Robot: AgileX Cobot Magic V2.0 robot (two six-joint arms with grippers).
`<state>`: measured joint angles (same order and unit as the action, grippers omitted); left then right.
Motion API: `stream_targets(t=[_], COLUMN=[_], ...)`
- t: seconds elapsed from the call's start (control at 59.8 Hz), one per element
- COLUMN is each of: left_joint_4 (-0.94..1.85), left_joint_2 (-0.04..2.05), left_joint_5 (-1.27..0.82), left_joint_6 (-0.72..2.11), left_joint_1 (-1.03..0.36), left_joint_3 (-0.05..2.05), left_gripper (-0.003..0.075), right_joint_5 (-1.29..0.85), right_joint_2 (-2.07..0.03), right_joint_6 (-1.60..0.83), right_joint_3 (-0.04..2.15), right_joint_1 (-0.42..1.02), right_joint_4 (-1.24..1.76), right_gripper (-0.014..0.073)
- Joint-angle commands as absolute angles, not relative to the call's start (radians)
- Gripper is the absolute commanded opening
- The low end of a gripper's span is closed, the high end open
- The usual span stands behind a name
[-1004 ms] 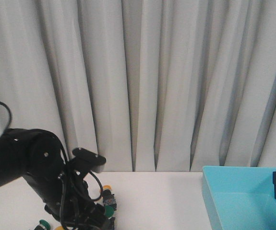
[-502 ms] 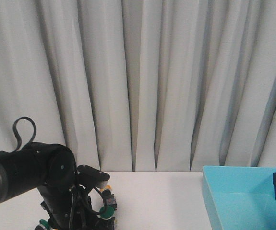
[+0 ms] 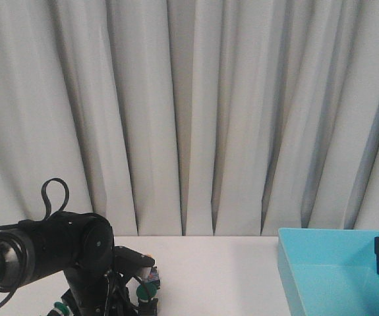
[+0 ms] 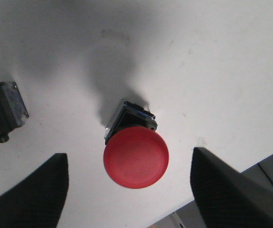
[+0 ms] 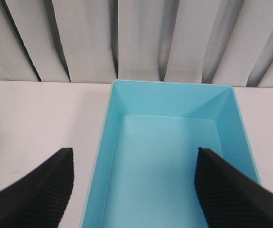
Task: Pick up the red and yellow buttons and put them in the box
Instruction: 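Lower the left gripper and close it on the red button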
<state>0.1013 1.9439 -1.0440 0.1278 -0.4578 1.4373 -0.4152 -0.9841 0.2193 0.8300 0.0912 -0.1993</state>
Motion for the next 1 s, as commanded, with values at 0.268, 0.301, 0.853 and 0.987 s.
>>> stream_targets(t=[0.268,0.301,0.853,0.987], left_joint_4=[0.127,0.137,0.141,0.141], left_joint_2=[1.904,1.908,1.974,1.977], left_joint_5=[-1.035,-1.037,-1.035,-1.025], left_joint_6=[0.148,0.152,0.153,0.153], left_joint_1=[-0.463,-0.463,-0.463,-0.463], left_joint_3=[1.464,1.464,1.463,1.463], left_gripper=[0.0524,0.0524,0.0524,0.0497], right_joint_5=[-0.352,-0.352,-0.353,-0.354], right_joint_2=[-0.969,-0.969,-0.969,-0.969], right_joint_6=[0.212,0.212,0.212,0.212], right_joint_3=[0.863,0.863,0.863,0.863], right_joint_1=[0.092,0.092,0.092,0.092], right_joint_4=[-0.208,-0.208,-0.208,-0.208], right_gripper=[0.0529,0.0529,0.0529,0.0529])
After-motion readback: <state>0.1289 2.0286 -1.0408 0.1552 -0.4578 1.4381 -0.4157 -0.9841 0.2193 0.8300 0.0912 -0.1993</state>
